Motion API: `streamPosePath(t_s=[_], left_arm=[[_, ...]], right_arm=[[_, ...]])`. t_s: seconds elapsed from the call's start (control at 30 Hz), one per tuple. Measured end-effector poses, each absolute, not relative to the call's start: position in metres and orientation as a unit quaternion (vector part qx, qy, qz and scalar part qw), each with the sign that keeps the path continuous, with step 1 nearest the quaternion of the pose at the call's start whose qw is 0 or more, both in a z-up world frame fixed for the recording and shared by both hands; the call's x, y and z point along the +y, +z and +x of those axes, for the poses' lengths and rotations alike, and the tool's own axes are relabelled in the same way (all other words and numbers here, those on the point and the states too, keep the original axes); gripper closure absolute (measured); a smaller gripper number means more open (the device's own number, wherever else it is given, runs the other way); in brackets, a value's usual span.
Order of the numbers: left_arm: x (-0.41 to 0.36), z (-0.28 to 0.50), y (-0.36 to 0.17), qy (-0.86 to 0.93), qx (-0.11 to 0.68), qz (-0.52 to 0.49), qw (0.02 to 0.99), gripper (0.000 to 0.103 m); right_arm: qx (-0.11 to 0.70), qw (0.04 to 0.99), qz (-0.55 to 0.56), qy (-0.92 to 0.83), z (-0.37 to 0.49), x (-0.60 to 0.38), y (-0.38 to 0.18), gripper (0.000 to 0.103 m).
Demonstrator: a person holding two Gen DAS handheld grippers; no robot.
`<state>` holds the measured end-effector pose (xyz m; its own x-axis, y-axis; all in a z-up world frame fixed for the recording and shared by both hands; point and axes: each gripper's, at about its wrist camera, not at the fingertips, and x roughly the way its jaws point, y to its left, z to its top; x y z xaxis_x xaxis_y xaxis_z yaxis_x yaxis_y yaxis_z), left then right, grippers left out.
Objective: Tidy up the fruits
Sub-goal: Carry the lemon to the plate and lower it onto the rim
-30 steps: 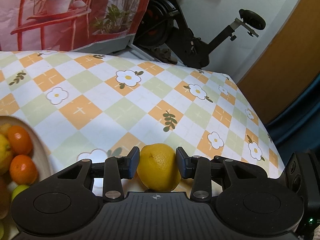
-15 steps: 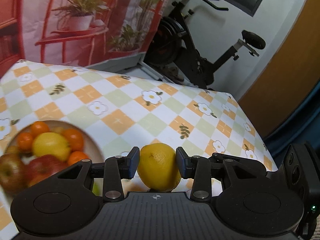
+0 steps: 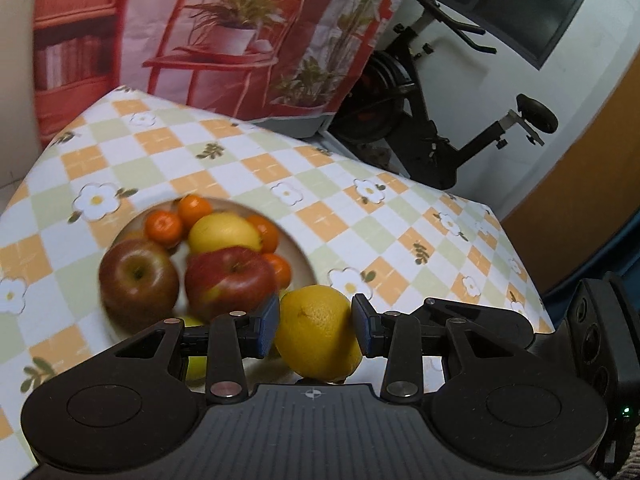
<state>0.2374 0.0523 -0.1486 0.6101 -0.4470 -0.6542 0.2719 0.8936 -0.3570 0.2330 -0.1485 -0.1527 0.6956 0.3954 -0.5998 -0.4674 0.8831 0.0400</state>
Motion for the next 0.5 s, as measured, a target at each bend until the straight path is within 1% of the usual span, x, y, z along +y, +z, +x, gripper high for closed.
streamPosePath(t_s=[0.27,0.33,0.5], left_arm=[[0.07,0.231,-0.155,-0.195,0.389,-0.124,0.892,0.062],[0.074,0.23,-0.156,-0.191,0.39,-0.125,0.892,0.067],[0.08,0.233,-0.165,-0.183,0.404,-0.122,0.888,0.069]], right_arm=[[0.325,0.906,-0.083,0.257,0.237,-0.129,-0.154,0.057],[0.327,0.903,-0.093,0.263,0.238,-0.125,-0.156,0.057],[0.328,0.898,-0.101,0.275,0.239,-0.117,-0.158,0.058]])
